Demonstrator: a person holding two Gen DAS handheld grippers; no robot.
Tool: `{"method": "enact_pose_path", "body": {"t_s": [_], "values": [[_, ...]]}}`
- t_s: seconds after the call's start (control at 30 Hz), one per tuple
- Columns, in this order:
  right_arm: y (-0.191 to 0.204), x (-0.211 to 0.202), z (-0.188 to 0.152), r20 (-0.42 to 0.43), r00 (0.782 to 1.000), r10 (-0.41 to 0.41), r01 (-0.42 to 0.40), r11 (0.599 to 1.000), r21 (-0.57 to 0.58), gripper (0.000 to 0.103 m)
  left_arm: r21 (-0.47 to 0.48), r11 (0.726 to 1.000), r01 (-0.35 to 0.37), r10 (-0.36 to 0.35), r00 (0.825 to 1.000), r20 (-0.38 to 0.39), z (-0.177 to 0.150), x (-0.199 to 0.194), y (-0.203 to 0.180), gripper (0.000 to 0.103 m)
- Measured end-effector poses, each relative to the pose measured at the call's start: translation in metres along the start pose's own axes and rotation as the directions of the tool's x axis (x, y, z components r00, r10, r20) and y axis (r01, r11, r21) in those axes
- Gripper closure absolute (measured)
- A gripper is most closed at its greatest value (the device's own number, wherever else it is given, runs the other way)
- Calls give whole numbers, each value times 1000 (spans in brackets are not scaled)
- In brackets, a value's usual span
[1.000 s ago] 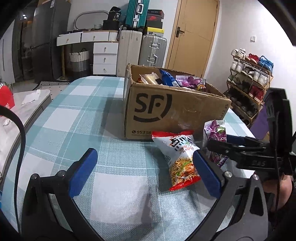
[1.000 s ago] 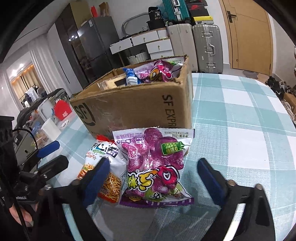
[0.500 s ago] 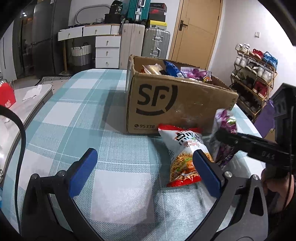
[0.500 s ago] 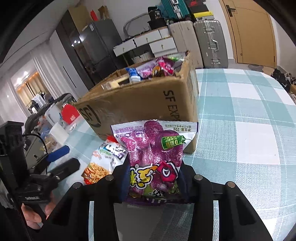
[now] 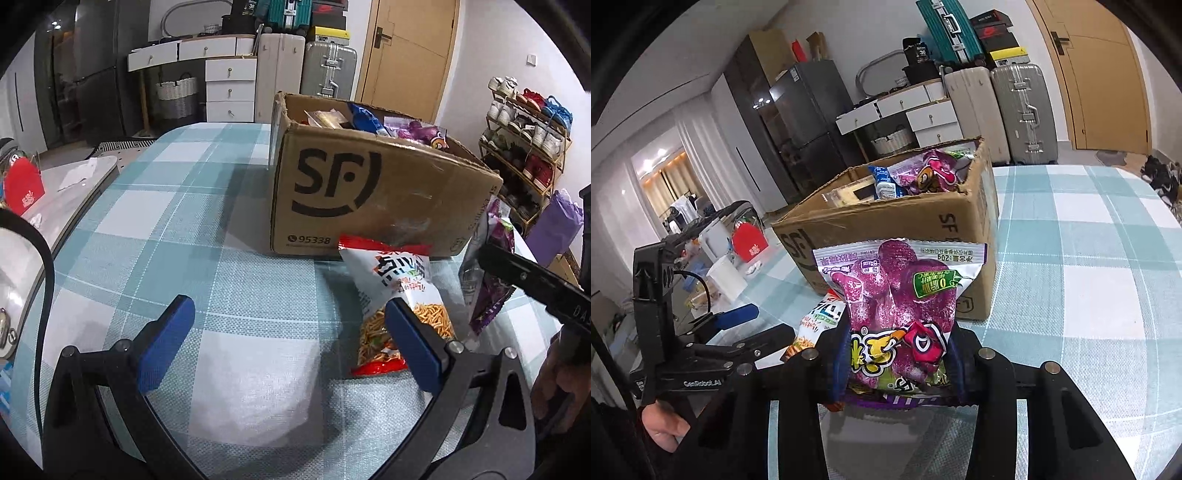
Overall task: Organize snacks
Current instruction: 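Grasp the purple grape candy bag with the right tool while the left tool grasps the noodle snack bag, then lift both bags and carry them over the cardboard box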
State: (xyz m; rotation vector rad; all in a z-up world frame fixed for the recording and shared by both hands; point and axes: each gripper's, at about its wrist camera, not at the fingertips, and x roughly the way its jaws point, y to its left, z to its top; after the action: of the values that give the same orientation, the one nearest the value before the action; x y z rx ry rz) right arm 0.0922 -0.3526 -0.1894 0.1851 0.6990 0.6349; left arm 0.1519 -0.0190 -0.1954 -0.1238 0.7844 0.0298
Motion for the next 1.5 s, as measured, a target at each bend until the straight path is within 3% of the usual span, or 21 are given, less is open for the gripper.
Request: {"method": "enact_pose_path", "body": {"t_s": [0.13,0.27,0.37,0.6,0.73,0.87,0.97,1.03,1.07,1.1,1.13,1.23,1.5], "values": [[-11,-4,-1,5,1000,4,-5,999,52,60,7,1000,-3,3,1000,-1,0,2,-1,0],[-15,-6,-2,3,1000,-2,2,998,69,60,-14,998,68,-68,998,7,-3,-2,2,0],[-15,-9,-3,9,1000,-17,16,998,68,60,-18,992,128,-128,991,-38,0,-2,-2,0],[-22,-11,-3,7,1000,-16,15,995,98,60,24,980,195,-191,975,-113,19,9,-32,0],[-21,-15,-2,8,1000,-17,16,996,89,60,-26,969,245,-244,939,-242,25,43,-47,1],[-27,-19,0,22,1000,-4,2,994,109,60,-22,979,203,-201,938,-283,31,61,-54,1],[-29,-20,-1,21,1000,1,-4,992,126,60,-22,978,210,-207,935,-287,35,65,-58,2],[-30,-19,-1,20,1000,8,-11,991,131,60,0,981,192,-183,941,-286,36,66,-61,8],[-30,-19,-1,19,1000,9,-12,991,130,60,24,984,178,-164,946,-281,37,64,-63,21],[-29,-19,-1,18,1000,11,-13,992,129,60,39,985,166,-150,951,-269,37,63,-63,45],[-28,-19,-1,18,1000,11,-13,992,128,60,44,984,170,-153,952,-263,37,61,-62,49],[-28,-20,-1,19,1000,15,-17,992,128,60,22,982,187,-175,947,-270,39,58,-58,56],[-29,-18,-2,13,1000,14,-16,991,130,60,84,981,174,-152,963,-221,31,24,-54,58]]}}
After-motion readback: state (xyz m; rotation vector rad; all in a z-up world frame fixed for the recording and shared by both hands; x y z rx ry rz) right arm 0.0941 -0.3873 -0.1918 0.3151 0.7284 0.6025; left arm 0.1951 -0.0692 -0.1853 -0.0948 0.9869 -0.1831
